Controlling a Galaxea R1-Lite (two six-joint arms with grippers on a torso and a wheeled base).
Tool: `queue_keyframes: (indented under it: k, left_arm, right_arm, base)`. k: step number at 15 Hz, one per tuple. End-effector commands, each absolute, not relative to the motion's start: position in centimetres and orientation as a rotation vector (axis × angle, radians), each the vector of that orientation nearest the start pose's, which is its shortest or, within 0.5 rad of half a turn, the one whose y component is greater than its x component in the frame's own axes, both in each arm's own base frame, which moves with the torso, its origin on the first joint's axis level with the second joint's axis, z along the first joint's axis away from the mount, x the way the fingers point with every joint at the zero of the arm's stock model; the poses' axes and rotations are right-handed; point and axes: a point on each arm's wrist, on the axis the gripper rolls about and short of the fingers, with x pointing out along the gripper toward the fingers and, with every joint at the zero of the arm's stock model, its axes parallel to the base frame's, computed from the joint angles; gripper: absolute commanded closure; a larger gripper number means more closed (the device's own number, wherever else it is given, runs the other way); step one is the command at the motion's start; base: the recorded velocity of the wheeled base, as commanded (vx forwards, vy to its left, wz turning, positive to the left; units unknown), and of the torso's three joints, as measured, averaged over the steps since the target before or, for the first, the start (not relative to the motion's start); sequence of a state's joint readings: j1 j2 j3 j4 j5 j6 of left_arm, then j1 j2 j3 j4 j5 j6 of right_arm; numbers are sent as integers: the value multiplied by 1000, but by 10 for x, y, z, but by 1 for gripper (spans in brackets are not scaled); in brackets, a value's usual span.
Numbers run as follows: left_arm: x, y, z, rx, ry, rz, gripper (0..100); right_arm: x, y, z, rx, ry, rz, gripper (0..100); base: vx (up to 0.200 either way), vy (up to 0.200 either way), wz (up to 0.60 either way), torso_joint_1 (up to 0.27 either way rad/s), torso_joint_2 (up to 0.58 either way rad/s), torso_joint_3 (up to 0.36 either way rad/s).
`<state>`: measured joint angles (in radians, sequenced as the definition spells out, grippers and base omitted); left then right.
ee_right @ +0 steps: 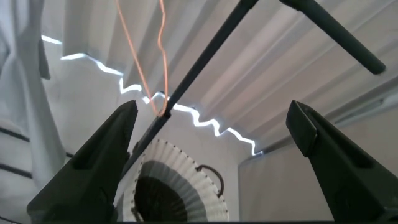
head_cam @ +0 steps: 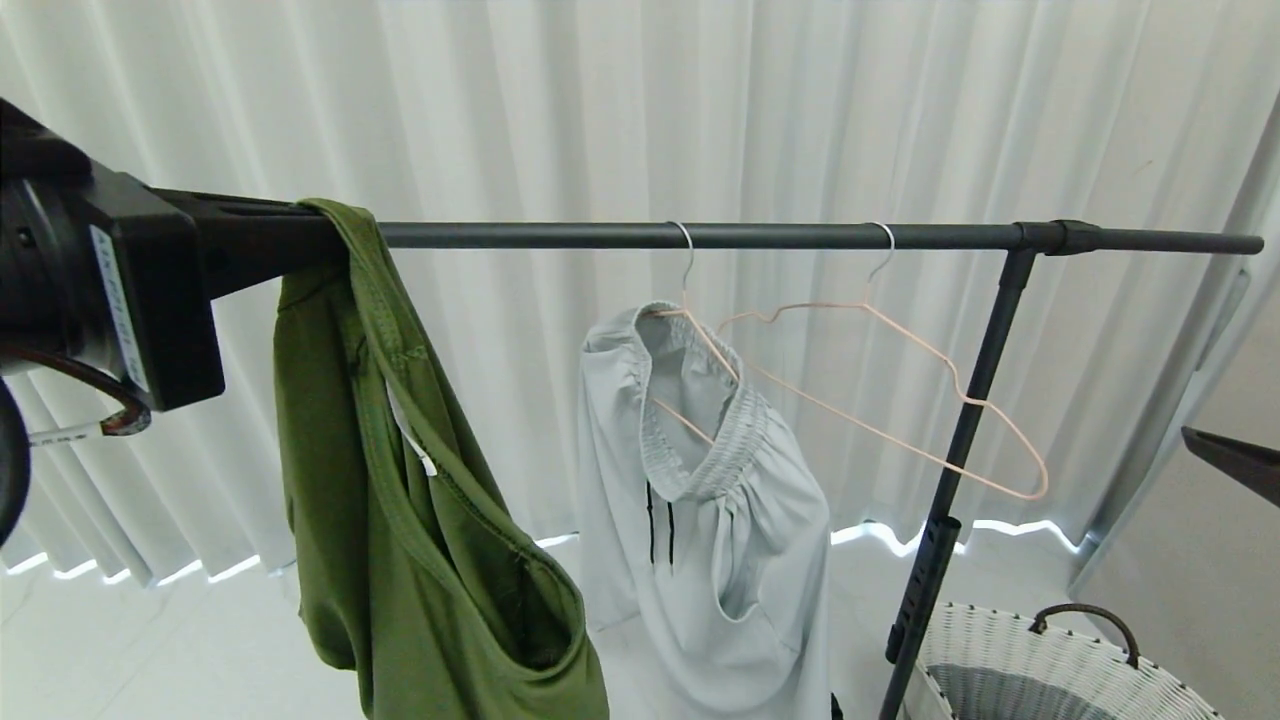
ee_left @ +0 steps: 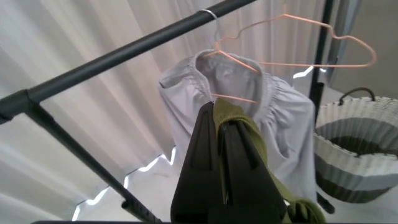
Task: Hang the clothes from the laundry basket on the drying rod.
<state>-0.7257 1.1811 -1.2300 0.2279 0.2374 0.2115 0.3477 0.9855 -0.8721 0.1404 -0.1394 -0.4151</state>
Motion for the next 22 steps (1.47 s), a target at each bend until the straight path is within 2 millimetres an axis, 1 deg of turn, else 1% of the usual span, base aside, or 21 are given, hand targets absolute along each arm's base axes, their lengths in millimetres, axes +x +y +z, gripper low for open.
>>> queue_keyframes:
  k: [1, 5, 9, 11, 12, 13, 15, 18, 20, 22]
  left_arm:
    - [121, -101, 343, 292, 111, -503, 100]
    - [122, -101, 339, 298, 122, -504, 100]
    - [123, -102, 338, 292, 111, -503, 100]
    - [124, -103, 332, 287, 94, -501, 100]
    - [123, -101, 332, 286, 90, -499, 100]
    - [119, -98, 329, 289, 92, -498, 100]
    - [111, -91, 324, 291, 92, -492, 100]
    - [100, -78, 311, 309, 113, -376, 100]
    - [92, -70, 309, 303, 102, -360, 100]
    - [88, -67, 306, 302, 101, -360, 100]
  right_arm:
    - [110, 37, 279, -474, 204, 257, 0]
    - [112, 37, 277, -474, 215, 260, 0]
    - [115, 39, 269, -476, 248, 268, 0]
    - [124, 44, 267, -424, 271, 349, 0]
    - [127, 45, 265, -420, 281, 360, 0]
    - [137, 49, 262, -400, 312, 372, 0]
    - [159, 58, 265, -337, 351, 404, 0]
    - [191, 72, 262, -256, 416, 496, 0]
    - [204, 78, 258, -236, 443, 571, 0]
    - [211, 82, 252, -227, 512, 610, 0]
  base:
    - [200, 0, 0, 2, 7, 7]
    - [200, 0, 0, 4, 0, 1]
    - [0, 0, 0, 0, 0, 0]
    - [0, 0, 0, 0, 0, 0]
    - [0, 0, 0, 0, 0, 0]
    - [0, 0, 0, 0, 0, 0]
    - [0, 0, 0, 0, 0, 0]
    - [0, 0, 0, 0, 0, 0]
    - [0, 0, 0, 0, 0, 0]
    - [0, 0, 0, 0, 0, 0]
